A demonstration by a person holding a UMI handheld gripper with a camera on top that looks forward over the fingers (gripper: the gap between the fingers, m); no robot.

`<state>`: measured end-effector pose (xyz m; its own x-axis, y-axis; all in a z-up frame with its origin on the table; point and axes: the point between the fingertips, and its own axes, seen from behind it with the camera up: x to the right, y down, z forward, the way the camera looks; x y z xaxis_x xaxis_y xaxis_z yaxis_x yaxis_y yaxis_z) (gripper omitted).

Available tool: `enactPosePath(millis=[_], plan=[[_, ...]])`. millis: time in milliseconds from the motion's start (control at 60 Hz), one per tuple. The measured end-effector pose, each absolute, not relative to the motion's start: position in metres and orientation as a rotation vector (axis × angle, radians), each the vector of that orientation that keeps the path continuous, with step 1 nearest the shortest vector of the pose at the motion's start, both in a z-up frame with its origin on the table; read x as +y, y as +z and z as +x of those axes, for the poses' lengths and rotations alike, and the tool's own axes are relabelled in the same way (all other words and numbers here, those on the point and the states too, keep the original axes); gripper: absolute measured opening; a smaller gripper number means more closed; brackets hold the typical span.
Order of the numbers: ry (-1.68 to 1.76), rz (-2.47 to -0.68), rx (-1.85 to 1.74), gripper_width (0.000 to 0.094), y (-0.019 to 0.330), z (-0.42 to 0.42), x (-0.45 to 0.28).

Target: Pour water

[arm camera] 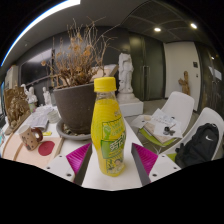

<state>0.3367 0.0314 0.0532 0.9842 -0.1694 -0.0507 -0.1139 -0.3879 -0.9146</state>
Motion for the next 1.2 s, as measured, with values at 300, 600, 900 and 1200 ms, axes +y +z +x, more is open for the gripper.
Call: enactPosePath(millis=[300, 600, 900, 1200], plan=[[-0.111, -1.899, 0.243, 0.0358, 0.055, 0.345, 0.057], [-0.27, -1.888, 0.217, 0.0263, 0.077, 0.352, 0.062], [-0.677, -1.786, -0.073, 0.0263, 0.181, 0.306, 0.076], [-1.269, -1.559, -0.715, 0.0262, 0.242, 0.203, 0.114]])
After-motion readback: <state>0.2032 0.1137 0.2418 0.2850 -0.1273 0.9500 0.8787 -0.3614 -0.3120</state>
